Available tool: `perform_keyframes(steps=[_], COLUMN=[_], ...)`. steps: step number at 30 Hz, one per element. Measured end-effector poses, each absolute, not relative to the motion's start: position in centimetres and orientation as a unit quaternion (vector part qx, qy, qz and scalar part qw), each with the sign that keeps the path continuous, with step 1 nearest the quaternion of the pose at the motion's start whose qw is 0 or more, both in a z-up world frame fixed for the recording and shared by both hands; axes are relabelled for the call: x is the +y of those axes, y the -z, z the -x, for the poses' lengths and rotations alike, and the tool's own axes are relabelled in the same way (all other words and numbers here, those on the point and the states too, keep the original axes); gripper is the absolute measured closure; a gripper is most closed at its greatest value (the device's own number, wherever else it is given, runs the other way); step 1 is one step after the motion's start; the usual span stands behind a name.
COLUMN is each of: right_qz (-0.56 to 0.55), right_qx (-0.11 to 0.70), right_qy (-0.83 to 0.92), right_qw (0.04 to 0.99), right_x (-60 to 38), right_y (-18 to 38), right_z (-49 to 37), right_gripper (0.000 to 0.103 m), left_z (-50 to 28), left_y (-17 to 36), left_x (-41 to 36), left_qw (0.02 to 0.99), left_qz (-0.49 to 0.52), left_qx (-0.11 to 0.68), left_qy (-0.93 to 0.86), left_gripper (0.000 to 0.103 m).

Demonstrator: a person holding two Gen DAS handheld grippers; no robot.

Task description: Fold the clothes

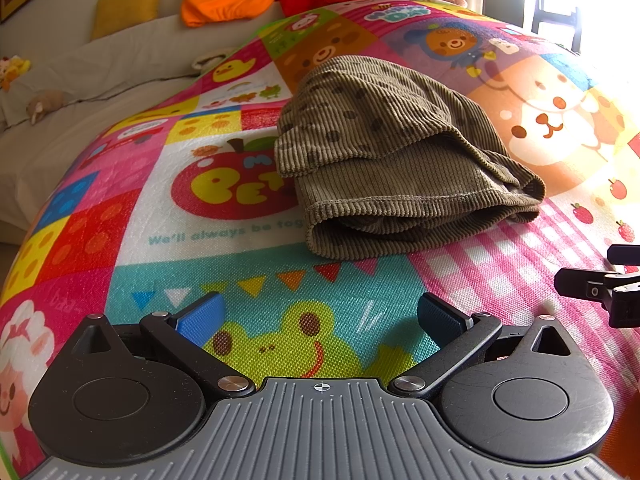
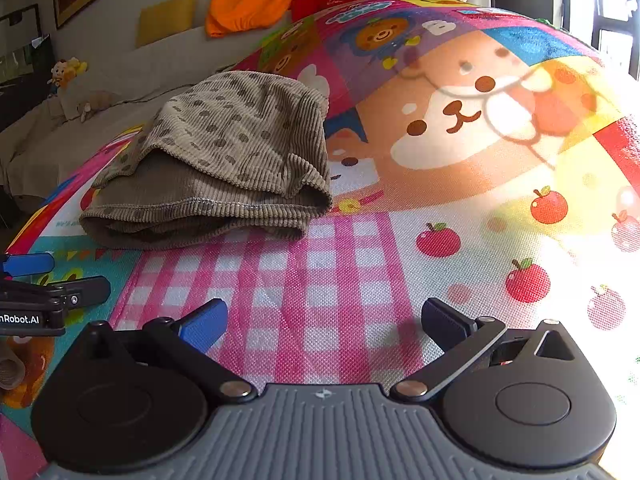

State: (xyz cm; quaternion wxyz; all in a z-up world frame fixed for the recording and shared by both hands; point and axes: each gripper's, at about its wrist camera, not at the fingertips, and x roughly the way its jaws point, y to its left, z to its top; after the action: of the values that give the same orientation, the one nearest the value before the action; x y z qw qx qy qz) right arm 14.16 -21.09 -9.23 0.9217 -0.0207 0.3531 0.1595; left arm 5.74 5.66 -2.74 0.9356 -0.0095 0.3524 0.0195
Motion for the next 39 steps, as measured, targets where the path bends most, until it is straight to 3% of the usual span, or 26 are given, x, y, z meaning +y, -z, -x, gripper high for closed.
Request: perform_keyframes(steps=[39], right_qz=[0.059], right_qx=[0.360], right_qy=[-0.147], right_qw=[0.919], right_x=[-19.8], right_y=[9.3], right_z=[-14.7], right_gripper=[0.000], left_z=[-5.7], left_y=[2.7], left_x=[5.8], left_qw=[0.935], left_qz=[0.014], left_qx=[0.353], left_qy=[-0.017], left_gripper=[0.000])
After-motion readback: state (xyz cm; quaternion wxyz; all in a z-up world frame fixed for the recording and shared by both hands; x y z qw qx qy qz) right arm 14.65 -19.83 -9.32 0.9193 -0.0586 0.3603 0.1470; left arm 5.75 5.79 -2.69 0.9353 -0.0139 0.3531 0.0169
